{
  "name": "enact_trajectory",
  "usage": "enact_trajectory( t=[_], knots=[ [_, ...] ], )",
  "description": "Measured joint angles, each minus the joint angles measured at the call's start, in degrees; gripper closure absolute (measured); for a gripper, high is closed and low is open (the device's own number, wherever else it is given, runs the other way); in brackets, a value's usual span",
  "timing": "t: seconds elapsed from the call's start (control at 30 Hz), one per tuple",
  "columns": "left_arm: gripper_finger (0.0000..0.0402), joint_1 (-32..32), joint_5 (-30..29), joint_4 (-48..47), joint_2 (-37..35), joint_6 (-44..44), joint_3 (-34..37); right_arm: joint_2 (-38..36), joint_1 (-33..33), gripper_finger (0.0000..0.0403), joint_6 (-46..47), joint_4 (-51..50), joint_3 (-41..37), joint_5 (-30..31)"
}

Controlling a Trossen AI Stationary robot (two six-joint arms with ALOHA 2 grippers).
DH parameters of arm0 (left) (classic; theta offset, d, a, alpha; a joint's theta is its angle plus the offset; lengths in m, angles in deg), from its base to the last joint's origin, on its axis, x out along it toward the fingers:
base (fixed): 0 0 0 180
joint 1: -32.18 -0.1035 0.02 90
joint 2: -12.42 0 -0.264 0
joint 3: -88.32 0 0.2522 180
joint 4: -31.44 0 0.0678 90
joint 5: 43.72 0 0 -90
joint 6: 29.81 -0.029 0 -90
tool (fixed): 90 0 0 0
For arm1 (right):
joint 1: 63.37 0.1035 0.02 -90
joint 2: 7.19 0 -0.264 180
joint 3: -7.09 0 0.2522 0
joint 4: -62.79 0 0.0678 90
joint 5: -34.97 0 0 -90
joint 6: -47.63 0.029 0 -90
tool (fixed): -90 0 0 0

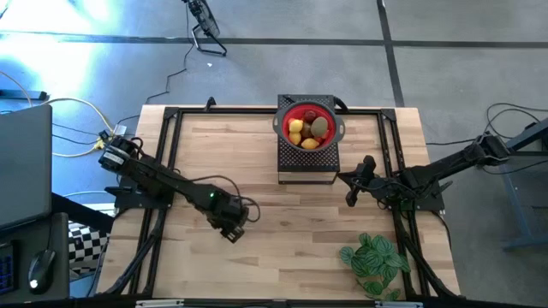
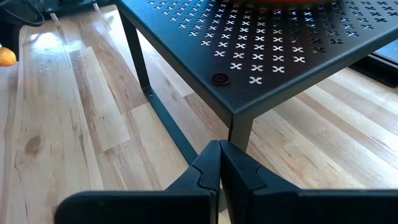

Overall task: Pick & Place Fruit
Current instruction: Put the orange pear into the red strainer bowl on the shelf

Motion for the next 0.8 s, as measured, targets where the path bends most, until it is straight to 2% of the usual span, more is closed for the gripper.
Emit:
enact_trajectory(
  t=[0.37, 0.57, 0.8],
  knots=[
    [0.0258, -13.53, 5.51, -0.43, -0.04, -25.33, -10.37, 0.00, 0.00, 0.0401, 0.00, 0.00, 0.00, 0.00],
    [0.0258, -21.20, 10.81, -0.23, -0.07, -40.16, -21.51, 0.00, 0.00, 0.0401, -0.03, -0.02, 0.00, 0.00],
    [0.0258, -27.38, 9.27, -0.40, -0.09, -51.60, -35.16, -0.02, 0.00, 0.0401, -0.20, -0.11, 0.00, 0.01]
  ],
)
